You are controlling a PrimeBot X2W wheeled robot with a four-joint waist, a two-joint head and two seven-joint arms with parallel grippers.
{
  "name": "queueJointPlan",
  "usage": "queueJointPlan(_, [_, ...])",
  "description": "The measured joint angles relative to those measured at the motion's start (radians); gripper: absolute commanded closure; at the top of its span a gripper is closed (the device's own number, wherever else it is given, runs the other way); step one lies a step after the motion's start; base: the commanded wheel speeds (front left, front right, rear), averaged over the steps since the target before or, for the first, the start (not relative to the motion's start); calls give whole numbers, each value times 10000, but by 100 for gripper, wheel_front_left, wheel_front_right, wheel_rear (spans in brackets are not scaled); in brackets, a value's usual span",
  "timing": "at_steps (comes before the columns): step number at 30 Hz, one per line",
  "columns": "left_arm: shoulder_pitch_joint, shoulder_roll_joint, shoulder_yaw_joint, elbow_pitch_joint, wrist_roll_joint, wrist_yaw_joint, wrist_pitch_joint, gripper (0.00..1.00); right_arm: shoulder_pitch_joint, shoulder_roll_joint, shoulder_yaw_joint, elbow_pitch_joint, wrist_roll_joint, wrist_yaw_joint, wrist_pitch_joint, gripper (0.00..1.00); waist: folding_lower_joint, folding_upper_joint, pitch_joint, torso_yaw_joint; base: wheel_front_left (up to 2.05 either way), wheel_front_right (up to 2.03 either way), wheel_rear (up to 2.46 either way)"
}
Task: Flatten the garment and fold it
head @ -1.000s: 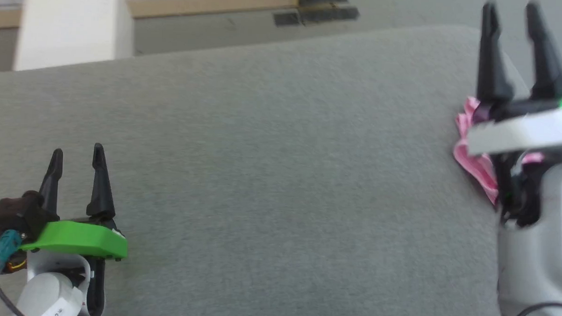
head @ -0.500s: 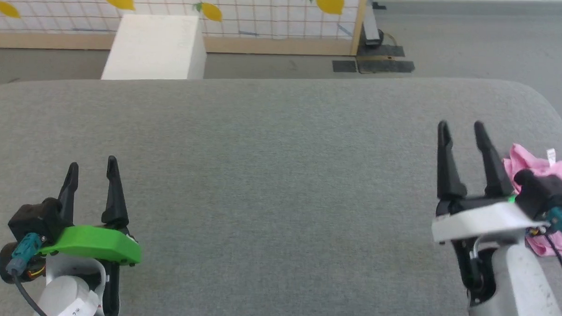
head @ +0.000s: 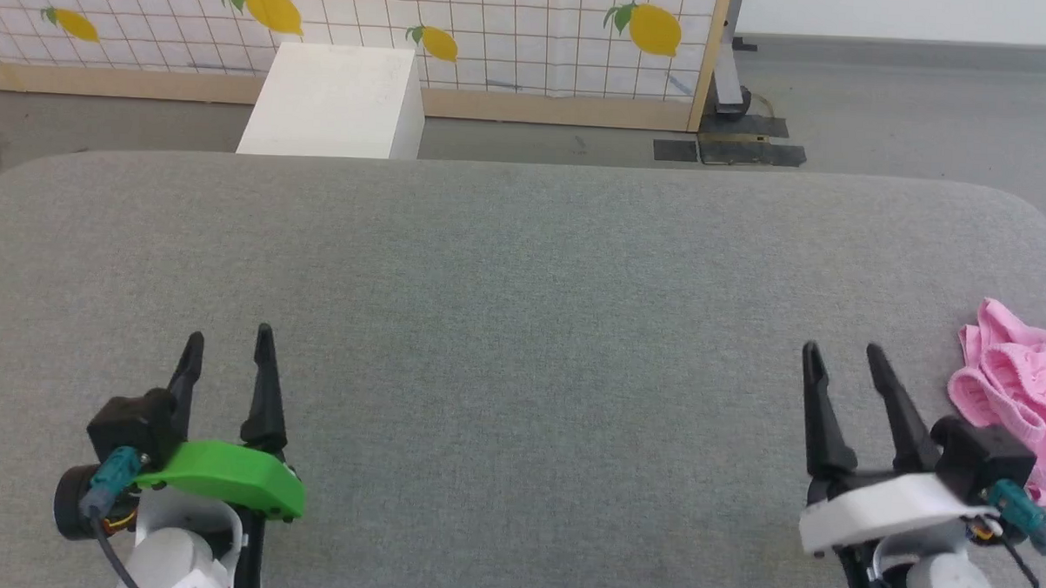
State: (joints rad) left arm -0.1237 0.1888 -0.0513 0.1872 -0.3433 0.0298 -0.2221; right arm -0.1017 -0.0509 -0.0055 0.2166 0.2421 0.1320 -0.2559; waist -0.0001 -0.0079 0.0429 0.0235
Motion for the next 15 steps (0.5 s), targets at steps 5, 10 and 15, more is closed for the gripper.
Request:
queueJointPlan(5, [6, 10, -428, 268, 370, -73, -94, 0, 329, 2, 107, 336, -50, 0, 0, 0, 0, 0, -48, 31, 0, 0, 0])
queueJointPlan(10, [22, 27, -650, 558, 665, -111, -176, 0, 425, 0, 155, 546, -61, 0, -2, 0, 0, 0, -75, 34, 0, 0, 0])
queueJointPlan(15, [81, 35, -702, 888, 644, -111, -180, 0, 426, 2, 174, 575, -71, 0, 0, 0, 0, 0, -107, 39, 0, 0, 0])
